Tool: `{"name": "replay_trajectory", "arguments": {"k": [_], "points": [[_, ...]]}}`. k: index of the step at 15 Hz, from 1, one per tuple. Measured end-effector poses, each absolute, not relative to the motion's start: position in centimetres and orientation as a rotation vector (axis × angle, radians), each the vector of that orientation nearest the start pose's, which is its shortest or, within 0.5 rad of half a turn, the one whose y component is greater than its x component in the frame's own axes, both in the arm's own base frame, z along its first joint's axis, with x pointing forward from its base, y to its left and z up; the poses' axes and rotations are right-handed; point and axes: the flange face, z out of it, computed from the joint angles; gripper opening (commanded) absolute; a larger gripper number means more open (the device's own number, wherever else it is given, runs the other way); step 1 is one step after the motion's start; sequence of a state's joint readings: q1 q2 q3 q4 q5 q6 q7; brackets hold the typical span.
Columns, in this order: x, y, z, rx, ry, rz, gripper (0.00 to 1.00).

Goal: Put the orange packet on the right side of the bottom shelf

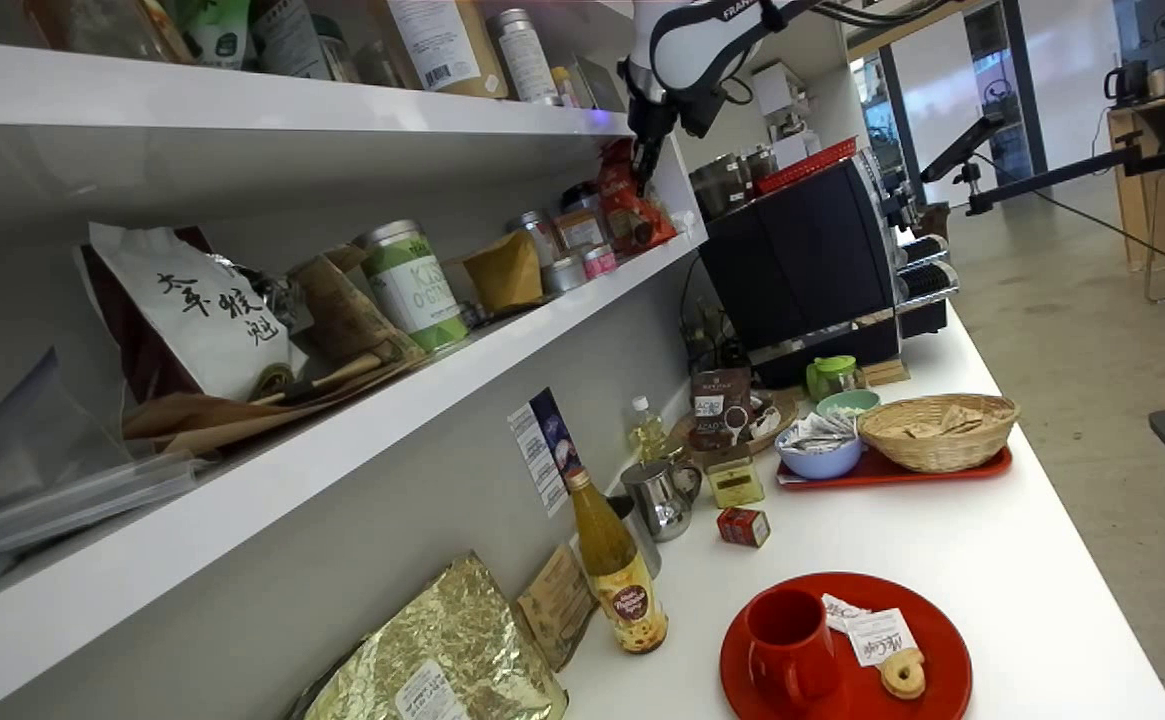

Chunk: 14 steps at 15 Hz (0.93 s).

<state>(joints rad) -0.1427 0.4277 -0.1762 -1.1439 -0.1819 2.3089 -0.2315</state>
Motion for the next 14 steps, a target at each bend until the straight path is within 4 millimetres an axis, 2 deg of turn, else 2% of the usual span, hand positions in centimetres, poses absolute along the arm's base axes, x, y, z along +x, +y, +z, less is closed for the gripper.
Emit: {"name": "replay_trajectory", "arguments": {"k": [5, 6, 8, 14], "points": [[69.94, -18.93, 65.76, -3.338, -0.038, -1.135, 0.0], [69.9, -18.93, 65.84, -3.336, -0.033, -1.129, 0.26], [69.8, -19.02, 65.92, -3.335, -0.025, -1.113, 0.32], [69.62, -19.45, 65.71, -3.343, -0.01, -1.074, 0.78]]}}
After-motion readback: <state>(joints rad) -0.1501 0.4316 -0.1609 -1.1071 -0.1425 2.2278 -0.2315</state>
